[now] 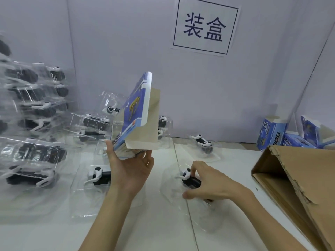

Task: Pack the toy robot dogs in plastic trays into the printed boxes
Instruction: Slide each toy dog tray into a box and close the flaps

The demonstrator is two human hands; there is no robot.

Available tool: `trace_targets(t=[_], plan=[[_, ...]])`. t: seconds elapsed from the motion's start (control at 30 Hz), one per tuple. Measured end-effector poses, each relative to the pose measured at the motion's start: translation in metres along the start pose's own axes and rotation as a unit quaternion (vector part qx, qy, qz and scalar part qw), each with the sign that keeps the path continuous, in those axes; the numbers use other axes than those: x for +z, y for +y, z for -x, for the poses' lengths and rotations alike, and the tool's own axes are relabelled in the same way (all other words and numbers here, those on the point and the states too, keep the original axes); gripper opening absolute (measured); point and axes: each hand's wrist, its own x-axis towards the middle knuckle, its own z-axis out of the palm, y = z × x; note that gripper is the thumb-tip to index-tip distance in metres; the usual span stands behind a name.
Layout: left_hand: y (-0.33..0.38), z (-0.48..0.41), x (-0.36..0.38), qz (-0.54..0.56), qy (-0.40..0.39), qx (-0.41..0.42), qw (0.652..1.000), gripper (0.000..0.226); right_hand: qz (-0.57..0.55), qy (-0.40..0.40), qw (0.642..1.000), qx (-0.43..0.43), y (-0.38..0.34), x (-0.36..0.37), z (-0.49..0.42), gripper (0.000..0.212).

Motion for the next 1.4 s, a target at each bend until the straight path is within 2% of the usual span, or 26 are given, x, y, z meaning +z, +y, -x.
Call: trace_targets(t=[0.17, 0.3, 0.4, 0.5, 0.57, 0.7, 0.83, 1.07, 1.23, 1.4], plan=[[0.001, 0.000, -0.003, 0.027, 0.001, -0.003, 1.000, 0.075, -0.053, 0.028, 0.998, -0.014, 0.001, -0.019, 0.018, 0.064], [0.000, -0.001, -0.001, 0.008, 0.004, 0.003, 1.000, 0.073, -0.109, 0.178, 0.974, -0.091, -0.010, -0.060, 0.042, 0.073], [-0.004, 0.000, 0.002, -0.028, 0.010, 0.008, 1.000, 0.068, -0.072, 0.285, 0.940, -0.174, -0.030, -0.090, 0.056, 0.080], [-0.008, 0.001, 0.004, -0.076, 0.012, 0.020, 0.997, 0.062, 0.014, 0.329, 0.922, -0.206, -0.050, -0.101, 0.062, 0.085], [-0.011, 0.002, 0.004, -0.109, -0.001, 0.026, 0.994, 0.062, 0.073, 0.325, 0.920, -0.206, -0.059, -0.098, 0.061, 0.088], [-0.015, 0.004, 0.005, -0.129, -0.010, 0.032, 0.991, 0.065, 0.118, 0.303, 0.920, -0.220, -0.062, -0.083, 0.057, 0.092], [-0.012, 0.007, 0.009, -0.143, 0.004, 0.032, 0.989, 0.091, 0.187, 0.279, 0.903, -0.269, -0.065, -0.069, 0.052, 0.083], [-0.012, 0.008, 0.010, -0.153, -0.004, 0.037, 0.988, 0.083, 0.229, 0.268, 0.888, -0.295, -0.058, -0.064, 0.047, 0.071], [-0.020, 0.010, 0.011, -0.193, 0.003, 0.042, 0.980, 0.058, 0.224, 0.317, 0.867, -0.312, -0.051, -0.061, 0.042, 0.067], [-0.021, 0.009, 0.012, -0.183, -0.002, 0.034, 0.983, 0.066, 0.222, 0.278, 0.875, -0.327, -0.061, -0.077, 0.037, 0.056]])
